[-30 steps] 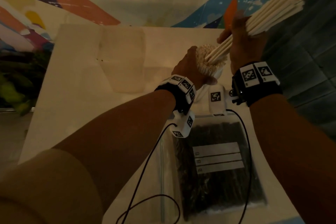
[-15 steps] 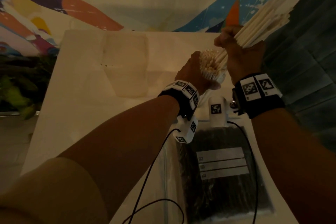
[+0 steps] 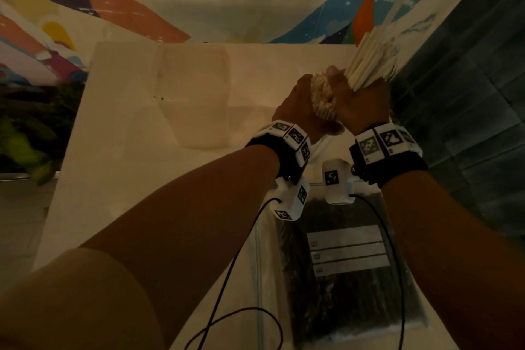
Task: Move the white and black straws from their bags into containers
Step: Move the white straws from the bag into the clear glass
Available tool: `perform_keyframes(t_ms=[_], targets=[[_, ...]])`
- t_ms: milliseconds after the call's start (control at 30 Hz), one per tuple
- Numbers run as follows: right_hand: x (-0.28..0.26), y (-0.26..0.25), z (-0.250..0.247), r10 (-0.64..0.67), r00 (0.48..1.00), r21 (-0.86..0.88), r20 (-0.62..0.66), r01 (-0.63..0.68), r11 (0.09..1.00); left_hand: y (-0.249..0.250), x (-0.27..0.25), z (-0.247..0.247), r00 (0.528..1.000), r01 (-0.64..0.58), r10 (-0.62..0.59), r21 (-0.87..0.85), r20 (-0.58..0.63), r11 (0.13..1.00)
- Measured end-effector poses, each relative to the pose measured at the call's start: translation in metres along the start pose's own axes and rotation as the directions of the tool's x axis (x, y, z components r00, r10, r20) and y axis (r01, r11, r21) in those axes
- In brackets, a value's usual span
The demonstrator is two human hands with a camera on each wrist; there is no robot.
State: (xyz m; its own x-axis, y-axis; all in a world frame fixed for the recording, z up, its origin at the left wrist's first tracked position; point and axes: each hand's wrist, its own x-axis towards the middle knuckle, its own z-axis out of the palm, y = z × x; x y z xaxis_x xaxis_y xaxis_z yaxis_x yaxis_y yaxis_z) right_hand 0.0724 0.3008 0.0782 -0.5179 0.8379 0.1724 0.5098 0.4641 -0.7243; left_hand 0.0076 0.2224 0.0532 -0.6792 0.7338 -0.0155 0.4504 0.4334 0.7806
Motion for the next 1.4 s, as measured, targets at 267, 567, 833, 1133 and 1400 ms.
perform_keyframes(t_ms=[267,567,833,1133,1400], targets=[[-0.004,-0.009,-0.005,0.135,0.991,0.156,-0.019,-0.131,0.979,-0.005,0.004,0.004,0.996,0.089,-0.089,-0.011,0.025,0.996],[-0.005,-0.016,-0.012,0.088,0.996,0.211,0.001,-0.086,0.974,-0.010,0.002,0.005,0.998,0.056,-0.054,-0.040,0.043,0.998],[0.000,-0.008,-0.011,0.084,0.996,0.305,0.034,-0.090,0.948,-0.010,0.002,0.004,0.997,0.052,-0.049,-0.056,0.057,0.997],[0.003,-0.019,-0.022,-0.096,0.991,0.308,-0.093,0.120,0.944,-0.007,-0.001,0.001,0.998,0.042,-0.040,-0.045,0.044,0.998],[-0.003,-0.015,-0.011,0.099,0.992,0.126,0.076,-0.108,0.986,-0.006,-0.003,0.000,0.995,0.081,-0.079,-0.036,0.055,0.996]])
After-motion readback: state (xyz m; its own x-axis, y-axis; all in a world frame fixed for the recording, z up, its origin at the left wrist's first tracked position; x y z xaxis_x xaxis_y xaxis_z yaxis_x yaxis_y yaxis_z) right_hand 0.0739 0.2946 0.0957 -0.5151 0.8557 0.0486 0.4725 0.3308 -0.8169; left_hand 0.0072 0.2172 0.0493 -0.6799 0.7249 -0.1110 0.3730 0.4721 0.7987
